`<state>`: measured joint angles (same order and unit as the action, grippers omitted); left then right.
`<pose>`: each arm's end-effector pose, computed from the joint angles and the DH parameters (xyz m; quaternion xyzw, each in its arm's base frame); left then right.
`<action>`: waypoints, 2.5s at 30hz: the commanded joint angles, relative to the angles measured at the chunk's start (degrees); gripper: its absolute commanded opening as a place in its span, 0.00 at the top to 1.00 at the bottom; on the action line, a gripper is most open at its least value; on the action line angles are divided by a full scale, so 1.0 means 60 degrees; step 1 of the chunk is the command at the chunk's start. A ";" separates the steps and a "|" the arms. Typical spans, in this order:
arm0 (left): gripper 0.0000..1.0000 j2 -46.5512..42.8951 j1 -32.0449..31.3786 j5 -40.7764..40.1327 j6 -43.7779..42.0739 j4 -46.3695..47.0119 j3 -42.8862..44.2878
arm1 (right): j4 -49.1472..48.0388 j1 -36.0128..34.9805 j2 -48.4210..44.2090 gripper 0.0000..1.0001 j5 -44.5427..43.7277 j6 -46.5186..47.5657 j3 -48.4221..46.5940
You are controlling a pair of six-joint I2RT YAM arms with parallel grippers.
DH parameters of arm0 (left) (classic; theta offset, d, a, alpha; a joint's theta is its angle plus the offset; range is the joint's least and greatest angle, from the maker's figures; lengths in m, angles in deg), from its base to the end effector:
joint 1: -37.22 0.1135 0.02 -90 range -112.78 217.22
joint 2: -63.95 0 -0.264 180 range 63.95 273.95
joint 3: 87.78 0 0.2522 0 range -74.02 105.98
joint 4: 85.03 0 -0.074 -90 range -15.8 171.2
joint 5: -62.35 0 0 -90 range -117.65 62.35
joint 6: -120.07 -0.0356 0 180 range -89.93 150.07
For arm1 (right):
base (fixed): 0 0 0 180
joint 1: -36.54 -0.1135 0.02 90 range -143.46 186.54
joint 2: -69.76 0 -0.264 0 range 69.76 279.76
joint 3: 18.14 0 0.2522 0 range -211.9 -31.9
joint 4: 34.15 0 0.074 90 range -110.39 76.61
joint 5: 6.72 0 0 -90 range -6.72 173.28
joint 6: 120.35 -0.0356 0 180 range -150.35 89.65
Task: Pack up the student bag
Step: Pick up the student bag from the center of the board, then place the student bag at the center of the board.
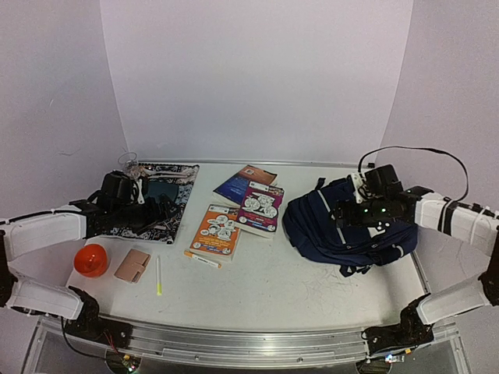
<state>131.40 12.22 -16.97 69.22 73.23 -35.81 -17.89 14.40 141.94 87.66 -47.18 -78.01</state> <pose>0.2225 -0.1110 0.2241 -0.0688 0.8902 -0.3056 0.3307 0.2600 0.1087 0.2587 -0.0593 0.8573 0.2012 0.4702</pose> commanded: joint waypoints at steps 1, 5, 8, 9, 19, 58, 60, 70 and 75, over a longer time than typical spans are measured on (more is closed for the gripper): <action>0.02 0.0356 -0.1149 -0.0726 0.1136 0.0790 0.0479 | 0.0238 -0.0667 0.1143 0.02 -0.1159 0.0540 -0.0752; 0.02 0.0811 -0.1869 -0.0944 0.1659 0.1017 0.0421 | 0.0324 -0.1132 0.2372 0.03 -0.2113 0.0839 -0.1520; 0.02 0.1212 -0.2247 -0.0945 0.1691 0.1080 0.0621 | 0.0789 -0.1481 0.3251 0.08 -0.3179 0.1146 -0.2218; 0.02 0.1336 -0.2377 -0.0946 0.1671 0.1081 0.0730 | 0.0971 -0.1628 0.3550 0.11 -0.3549 0.1250 -0.2478; 0.03 0.2232 -0.3071 -0.1080 0.1694 0.1108 0.1393 | 0.2282 -0.2256 0.5587 0.35 -0.5502 0.1354 -0.3696; 0.04 0.4350 -0.4101 -0.0311 0.1717 0.1201 0.4432 | 0.2507 -0.2411 0.0976 1.00 -0.3764 0.2431 -0.3063; 0.04 0.4678 -0.4329 -0.0209 0.1723 0.1260 0.4870 | 0.2274 -0.2413 0.0672 1.00 -0.3422 0.2265 -0.2901; 0.04 0.6447 -0.5275 0.0055 0.1828 0.1285 0.6658 | 0.1328 -0.2425 -0.0233 1.00 -0.2236 0.1571 -0.2450; 0.05 0.6948 -0.5415 0.0109 0.2023 0.1286 0.6805 | 0.1095 -0.2418 -0.0388 1.00 -0.1864 0.1411 -0.2409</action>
<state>171.54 -19.99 -16.93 80.06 79.84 2.30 -3.53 0.23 142.77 73.97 -37.19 -91.84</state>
